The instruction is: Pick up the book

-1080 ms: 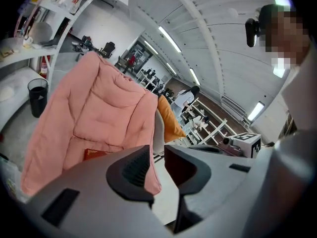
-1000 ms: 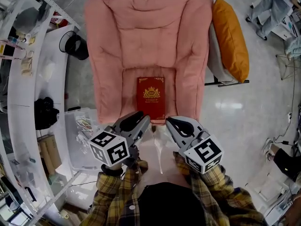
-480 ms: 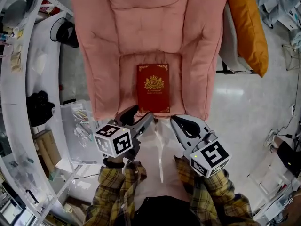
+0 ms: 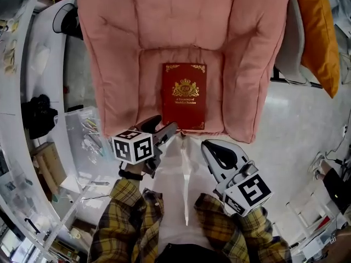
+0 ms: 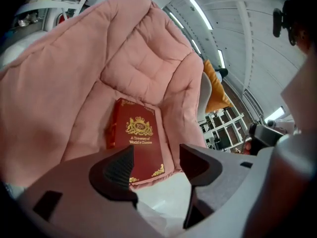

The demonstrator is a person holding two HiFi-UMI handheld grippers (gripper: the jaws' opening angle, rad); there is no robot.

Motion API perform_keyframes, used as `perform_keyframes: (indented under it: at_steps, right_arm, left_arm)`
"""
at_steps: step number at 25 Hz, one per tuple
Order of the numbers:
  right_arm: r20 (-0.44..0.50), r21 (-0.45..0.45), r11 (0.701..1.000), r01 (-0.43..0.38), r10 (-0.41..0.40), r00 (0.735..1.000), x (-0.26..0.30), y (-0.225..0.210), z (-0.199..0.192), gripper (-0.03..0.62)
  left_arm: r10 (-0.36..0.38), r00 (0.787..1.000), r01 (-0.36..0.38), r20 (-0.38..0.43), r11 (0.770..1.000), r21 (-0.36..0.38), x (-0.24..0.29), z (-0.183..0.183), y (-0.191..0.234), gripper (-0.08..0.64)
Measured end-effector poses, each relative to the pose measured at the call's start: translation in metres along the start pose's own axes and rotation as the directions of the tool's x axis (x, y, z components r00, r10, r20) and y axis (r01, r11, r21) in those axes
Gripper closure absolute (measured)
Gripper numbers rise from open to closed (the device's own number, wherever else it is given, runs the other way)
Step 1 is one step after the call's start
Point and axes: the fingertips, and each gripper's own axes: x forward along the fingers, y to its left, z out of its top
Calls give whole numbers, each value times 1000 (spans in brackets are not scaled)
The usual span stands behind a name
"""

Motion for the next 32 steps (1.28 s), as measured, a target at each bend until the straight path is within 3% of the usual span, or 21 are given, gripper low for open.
perform_keyframes:
  at_steps: [7,15,23,32]
  right_arm:
    - [-50,45,999,-17,19,999,12,-10,-31,575]
    - [-80,64,997,-51,57,995,27,-14,-44,575]
    - [-102,81,993,-91,99,990,44,-3,-57,575]
    - [-133,108,990,-95,109,985,56,-1,-71,575]
  left_arm:
    - [23,995,-30,-100,997,-73,40,-37,57,267]
    - [-3,987,-18,-159,992,-127,62,-58,87,262]
    - [-109,959,68,-260,984,-164,84,-89,98,247]
    - [-211,928,161,-307,970,-181,100,-97,114,222]
